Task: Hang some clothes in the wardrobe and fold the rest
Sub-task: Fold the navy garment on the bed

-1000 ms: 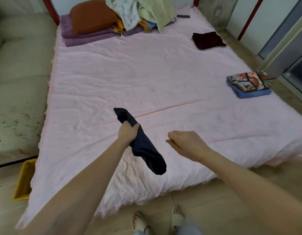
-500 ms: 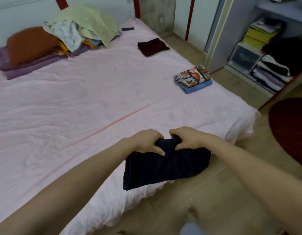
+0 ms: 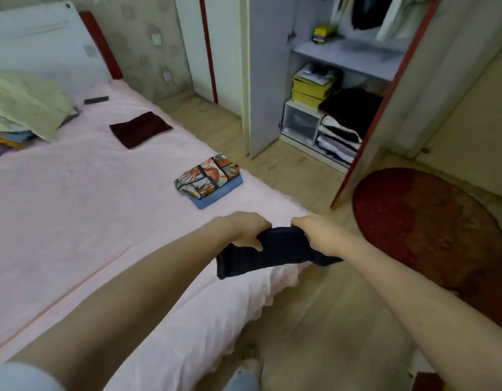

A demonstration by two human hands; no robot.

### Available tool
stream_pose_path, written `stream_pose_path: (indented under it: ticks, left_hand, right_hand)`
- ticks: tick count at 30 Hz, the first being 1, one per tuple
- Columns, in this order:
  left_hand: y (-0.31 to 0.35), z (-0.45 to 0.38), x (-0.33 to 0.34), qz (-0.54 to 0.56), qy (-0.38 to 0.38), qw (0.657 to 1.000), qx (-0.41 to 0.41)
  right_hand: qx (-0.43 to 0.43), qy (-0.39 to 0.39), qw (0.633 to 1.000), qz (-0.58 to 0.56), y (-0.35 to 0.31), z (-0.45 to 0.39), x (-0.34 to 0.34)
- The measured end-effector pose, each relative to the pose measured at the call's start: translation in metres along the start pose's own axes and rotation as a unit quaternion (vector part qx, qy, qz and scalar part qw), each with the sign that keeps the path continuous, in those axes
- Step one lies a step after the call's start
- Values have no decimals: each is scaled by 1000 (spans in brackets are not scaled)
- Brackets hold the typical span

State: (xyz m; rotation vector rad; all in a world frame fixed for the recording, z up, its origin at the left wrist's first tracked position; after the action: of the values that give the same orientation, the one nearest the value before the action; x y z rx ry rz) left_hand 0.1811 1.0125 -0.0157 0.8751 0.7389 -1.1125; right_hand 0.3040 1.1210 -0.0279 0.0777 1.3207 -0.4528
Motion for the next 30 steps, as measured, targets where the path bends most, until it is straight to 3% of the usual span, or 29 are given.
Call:
stream_pose_path:
  ticks: [8,15,22,30]
  left_hand:
    - [8,-213,-77,11,-5,999,33]
    - [2,-329,-160,-2,-11,1000,5]
    - [-22,-428,-212,40,31,993,-111]
    - [-74,-462,-220,103,67,955,-270]
  right_hand:
    - [84,-13,996,24,184,-77,-50]
    - [72,-16,997,11,297,-155,-106]
    - [-30,-72,997,27,395,-275,-137]
    - [-180,-120,974,73,406,-396,-158]
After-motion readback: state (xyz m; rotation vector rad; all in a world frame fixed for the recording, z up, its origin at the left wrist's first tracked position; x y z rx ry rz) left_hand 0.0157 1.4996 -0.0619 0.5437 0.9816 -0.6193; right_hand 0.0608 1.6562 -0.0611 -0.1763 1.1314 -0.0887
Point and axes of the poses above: each hand's wrist, its own z-axis away from the middle knuckle, its own x-axis out of the palm, y = z × x, the point moved 4 cm from there along -z, towards the middle knuckle, and after that the axes turned 3 degrees about y, right-handed, at the moved point
